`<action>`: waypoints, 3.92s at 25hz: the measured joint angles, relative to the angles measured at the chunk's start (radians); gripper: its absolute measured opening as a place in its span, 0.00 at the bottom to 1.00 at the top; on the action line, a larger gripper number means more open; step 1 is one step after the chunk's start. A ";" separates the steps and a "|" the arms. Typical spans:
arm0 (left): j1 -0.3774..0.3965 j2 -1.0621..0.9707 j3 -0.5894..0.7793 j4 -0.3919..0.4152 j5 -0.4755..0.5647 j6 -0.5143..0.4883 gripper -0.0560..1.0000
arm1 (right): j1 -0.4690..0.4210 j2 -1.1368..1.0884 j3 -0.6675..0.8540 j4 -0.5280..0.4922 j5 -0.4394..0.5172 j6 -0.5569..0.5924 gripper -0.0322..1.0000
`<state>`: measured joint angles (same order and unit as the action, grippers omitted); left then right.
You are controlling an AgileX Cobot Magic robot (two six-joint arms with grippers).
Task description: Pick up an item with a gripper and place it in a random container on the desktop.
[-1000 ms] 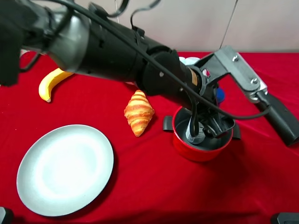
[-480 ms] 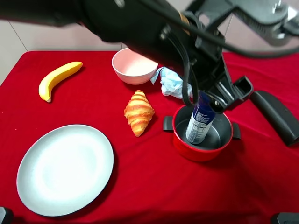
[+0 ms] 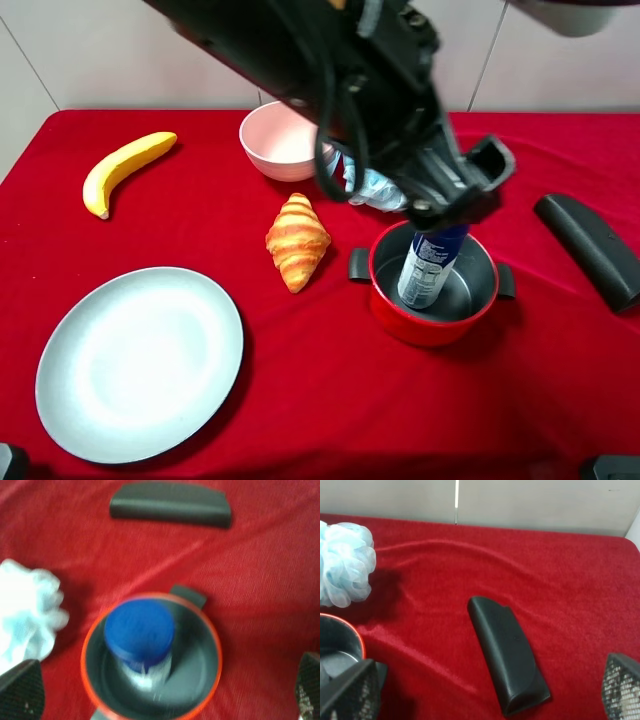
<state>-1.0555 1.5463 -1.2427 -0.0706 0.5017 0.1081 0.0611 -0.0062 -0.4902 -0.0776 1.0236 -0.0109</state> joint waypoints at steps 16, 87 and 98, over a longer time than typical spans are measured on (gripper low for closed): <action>0.000 -0.263 0.044 0.284 0.693 -0.269 0.99 | 0.000 0.000 0.000 0.000 0.000 0.000 0.70; 0.906 -1.551 0.710 0.127 0.634 -0.118 0.99 | 0.000 0.000 0.000 0.000 0.000 0.000 0.70; 0.906 -1.551 0.710 0.127 0.634 -0.118 0.99 | 0.000 0.000 0.000 0.000 0.000 0.000 0.70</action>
<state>-0.1495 -0.0048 -0.5322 0.0559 1.1353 -0.0102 0.0611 -0.0062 -0.4902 -0.0776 1.0236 -0.0109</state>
